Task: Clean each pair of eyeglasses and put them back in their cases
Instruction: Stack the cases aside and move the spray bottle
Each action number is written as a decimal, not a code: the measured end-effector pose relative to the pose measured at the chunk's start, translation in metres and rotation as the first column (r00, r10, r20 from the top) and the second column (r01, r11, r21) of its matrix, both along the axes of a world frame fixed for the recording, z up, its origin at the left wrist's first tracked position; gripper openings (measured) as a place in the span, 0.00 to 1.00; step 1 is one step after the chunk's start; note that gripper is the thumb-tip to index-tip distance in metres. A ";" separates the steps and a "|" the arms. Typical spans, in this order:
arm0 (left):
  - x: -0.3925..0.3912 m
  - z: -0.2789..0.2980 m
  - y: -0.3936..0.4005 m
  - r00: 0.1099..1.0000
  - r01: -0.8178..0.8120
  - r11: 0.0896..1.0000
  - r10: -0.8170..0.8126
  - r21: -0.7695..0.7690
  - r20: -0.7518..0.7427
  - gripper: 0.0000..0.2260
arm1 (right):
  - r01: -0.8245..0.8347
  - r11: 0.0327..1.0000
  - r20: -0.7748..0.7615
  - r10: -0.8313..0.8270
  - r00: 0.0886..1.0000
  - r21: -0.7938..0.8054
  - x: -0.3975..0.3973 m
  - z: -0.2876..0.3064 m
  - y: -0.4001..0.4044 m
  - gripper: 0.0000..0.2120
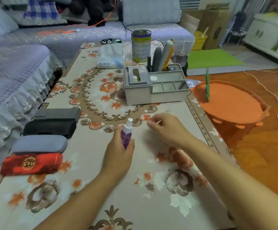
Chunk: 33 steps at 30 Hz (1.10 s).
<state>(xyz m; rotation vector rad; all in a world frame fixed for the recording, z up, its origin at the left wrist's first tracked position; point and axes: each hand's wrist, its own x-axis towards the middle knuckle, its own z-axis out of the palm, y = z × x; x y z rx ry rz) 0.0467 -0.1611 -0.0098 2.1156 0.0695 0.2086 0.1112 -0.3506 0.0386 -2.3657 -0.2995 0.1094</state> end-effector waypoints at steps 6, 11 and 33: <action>0.004 -0.001 0.000 1.000 0.023 1.000 -0.023 -0.020 0.013 0.11 | 0.228 0.892 0.153 -0.182 0.971 -0.390 0.083 -0.037 -0.030 0.15; 0.006 -0.007 0.008 0.998 0.063 0.995 -0.061 -0.072 0.024 0.16 | 0.171 0.770 -0.049 -0.180 0.983 0.615 0.033 0.015 -0.003 0.12; 0.009 -0.012 0.007 0.992 0.124 0.972 -0.116 -0.198 0.051 0.33 | 0.252 0.842 0.267 -0.413 0.871 0.477 0.029 0.047 0.013 0.05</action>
